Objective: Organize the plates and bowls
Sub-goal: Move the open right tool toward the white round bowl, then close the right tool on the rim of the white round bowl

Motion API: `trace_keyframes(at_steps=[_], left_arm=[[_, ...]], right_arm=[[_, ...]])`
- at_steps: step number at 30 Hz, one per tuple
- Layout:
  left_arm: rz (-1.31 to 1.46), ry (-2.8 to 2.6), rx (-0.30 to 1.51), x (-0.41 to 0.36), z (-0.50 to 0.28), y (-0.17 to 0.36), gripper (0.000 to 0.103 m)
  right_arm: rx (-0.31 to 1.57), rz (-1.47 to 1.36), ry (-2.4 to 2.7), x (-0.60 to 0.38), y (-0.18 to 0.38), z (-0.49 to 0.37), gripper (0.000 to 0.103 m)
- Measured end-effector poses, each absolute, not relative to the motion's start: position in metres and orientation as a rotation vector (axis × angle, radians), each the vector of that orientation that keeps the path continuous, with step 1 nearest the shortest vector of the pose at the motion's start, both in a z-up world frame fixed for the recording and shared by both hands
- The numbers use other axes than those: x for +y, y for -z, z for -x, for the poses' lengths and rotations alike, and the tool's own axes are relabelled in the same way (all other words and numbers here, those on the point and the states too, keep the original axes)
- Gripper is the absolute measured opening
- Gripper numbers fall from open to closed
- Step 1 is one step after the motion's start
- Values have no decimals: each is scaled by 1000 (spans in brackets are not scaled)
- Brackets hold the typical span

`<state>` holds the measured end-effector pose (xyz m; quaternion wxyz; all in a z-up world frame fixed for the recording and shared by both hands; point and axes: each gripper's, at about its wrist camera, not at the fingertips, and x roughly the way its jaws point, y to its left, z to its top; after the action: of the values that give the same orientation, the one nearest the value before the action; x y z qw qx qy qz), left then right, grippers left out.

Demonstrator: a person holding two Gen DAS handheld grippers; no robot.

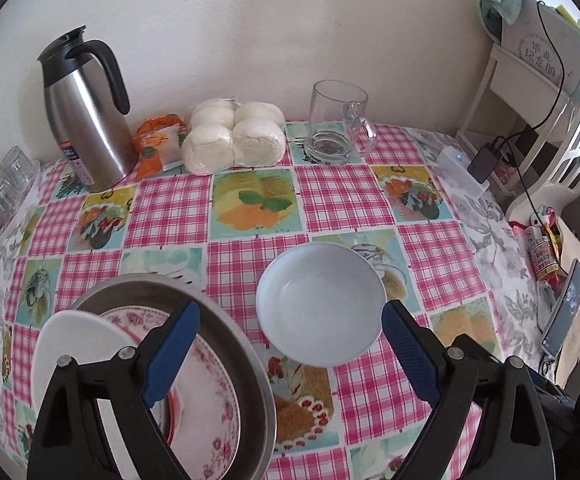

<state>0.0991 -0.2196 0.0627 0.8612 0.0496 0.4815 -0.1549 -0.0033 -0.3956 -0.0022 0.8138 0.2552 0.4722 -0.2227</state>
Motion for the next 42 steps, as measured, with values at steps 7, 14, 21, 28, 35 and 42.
trace_keyframes(at_steps=[7,14,21,28,35,42], left_arm=[[-112,332,1010,-228,-113,-52,91],[-110,331,1029,-227,-127,-40,81],[-103,330,1043,-225,-138,-30,75],[-101,333,1059,-226,-145,-21,73],[-102,333,1080,-228,-149,-11,73],[-105,328,1093,-229,-150,-4,61]], right_arm=[[1028,-529,456,-390,12,-14,103],[1053,-517,431,-379,23,-32,103],[1059,-495,399,-364,34,-51,103],[1053,-494,364,-353,48,-64,84],[1055,-546,298,-344,61,-73,59],[1043,-562,273,-341,64,-73,36]])
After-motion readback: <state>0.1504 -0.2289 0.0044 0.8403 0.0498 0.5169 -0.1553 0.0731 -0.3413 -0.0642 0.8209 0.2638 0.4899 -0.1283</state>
